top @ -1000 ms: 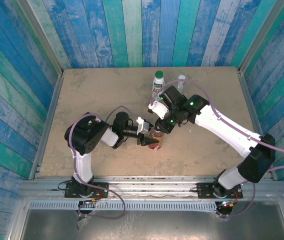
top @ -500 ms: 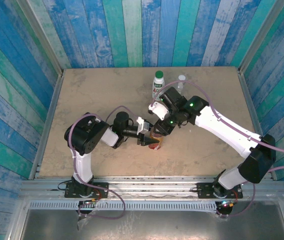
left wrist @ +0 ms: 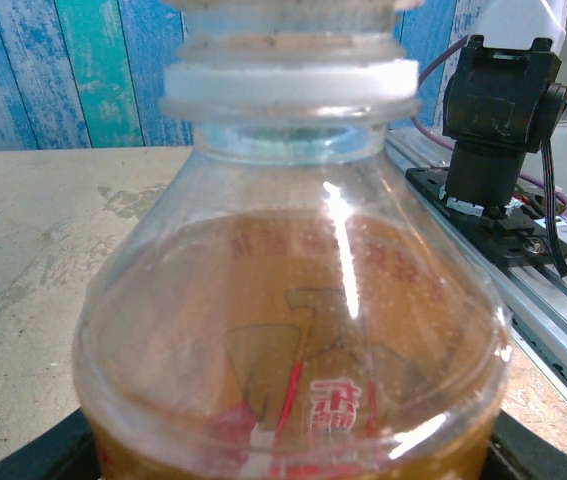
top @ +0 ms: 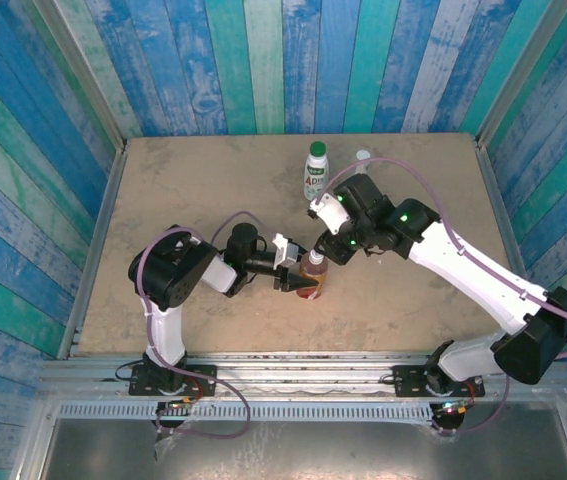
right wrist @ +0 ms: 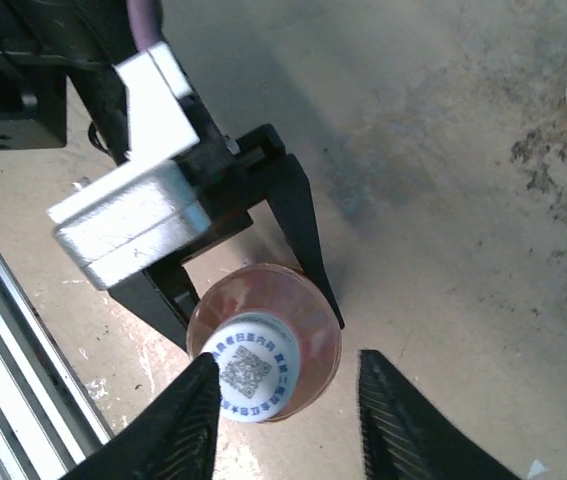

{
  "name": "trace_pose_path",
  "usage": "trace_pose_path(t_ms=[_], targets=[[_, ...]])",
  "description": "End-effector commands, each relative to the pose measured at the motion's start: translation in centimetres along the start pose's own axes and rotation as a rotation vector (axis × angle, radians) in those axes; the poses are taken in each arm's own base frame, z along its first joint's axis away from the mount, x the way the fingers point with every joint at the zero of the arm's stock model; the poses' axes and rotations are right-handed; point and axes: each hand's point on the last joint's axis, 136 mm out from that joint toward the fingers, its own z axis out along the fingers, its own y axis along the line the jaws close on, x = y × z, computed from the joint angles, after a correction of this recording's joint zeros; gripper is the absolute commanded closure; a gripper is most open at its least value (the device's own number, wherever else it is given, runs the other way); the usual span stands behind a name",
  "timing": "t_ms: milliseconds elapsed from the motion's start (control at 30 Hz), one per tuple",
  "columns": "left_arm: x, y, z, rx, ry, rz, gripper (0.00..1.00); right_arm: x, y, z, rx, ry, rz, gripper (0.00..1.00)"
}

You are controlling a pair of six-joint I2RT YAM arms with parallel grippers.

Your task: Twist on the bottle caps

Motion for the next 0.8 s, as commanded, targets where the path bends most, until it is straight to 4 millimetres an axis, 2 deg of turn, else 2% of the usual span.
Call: trace_pose_path(t_ms=[0,167,300,400,633,767], targets=[[3.6,-1.4,0.0,0.006,0.094,-0.174,0.45,0.7,-0.1,1.1,-0.014,0.032,0.032,0.64],[3.5,-1.3,0.0,0.000,0.088,-0.176,0.45,1.9,0.1,2.3,-0.036,0.081,0.045,0.68],[3.3,-1.1,-0.1,-0.015,0.080,-0.178,0.45,2.2,0.2,2.0,-0.039,0.078,0.092,0.65],[3.3,-0.9,-0.1,-0.024,0.078,-0.177,0.46,2.2,1.5,1.7,-0.108,0.077,0.158,0.62],[3.3,-0.6,0.1,-0.029,0.070,-0.188,0.45,4.0,3.6,2.7,-0.230,0.137,0.277,0.71],[3.2,-0.4,0.0,-0.042,0.066,-0.185,0.46,5.1,3.8,2.7,-0.234,0.158,0.317,0.75]])
